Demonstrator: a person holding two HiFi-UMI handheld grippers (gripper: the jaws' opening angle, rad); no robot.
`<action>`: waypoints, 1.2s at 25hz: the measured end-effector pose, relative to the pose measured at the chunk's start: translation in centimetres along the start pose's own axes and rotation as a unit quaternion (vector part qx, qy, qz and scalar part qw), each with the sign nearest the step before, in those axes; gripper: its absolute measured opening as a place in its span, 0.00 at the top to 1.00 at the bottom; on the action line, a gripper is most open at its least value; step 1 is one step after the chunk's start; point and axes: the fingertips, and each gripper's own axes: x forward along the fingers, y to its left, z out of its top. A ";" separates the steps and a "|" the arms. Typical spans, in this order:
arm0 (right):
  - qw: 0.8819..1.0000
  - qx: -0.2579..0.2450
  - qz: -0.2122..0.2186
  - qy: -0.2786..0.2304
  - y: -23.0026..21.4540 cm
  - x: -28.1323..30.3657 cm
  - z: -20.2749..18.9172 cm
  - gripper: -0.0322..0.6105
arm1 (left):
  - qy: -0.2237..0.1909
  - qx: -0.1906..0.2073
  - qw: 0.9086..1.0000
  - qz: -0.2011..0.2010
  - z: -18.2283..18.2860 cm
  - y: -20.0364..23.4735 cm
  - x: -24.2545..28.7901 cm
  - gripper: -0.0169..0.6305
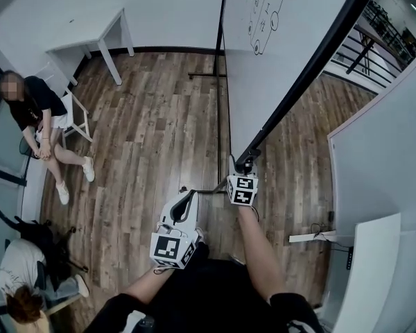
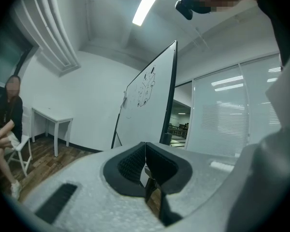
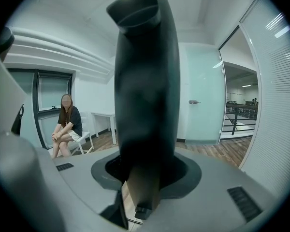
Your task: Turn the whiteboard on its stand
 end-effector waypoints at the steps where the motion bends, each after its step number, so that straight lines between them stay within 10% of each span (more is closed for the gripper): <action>1: 1.000 0.000 0.000 -0.002 0.1 -0.4 -0.2 0.71 | -0.001 -0.001 1.000 0.004 -0.2 -0.1 -0.4 0.95; 30: 0.999 -0.007 0.027 -0.025 3.9 -12.5 -6.3 0.70 | -0.024 0.015 0.998 0.064 -3.7 -7.3 -13.0 0.95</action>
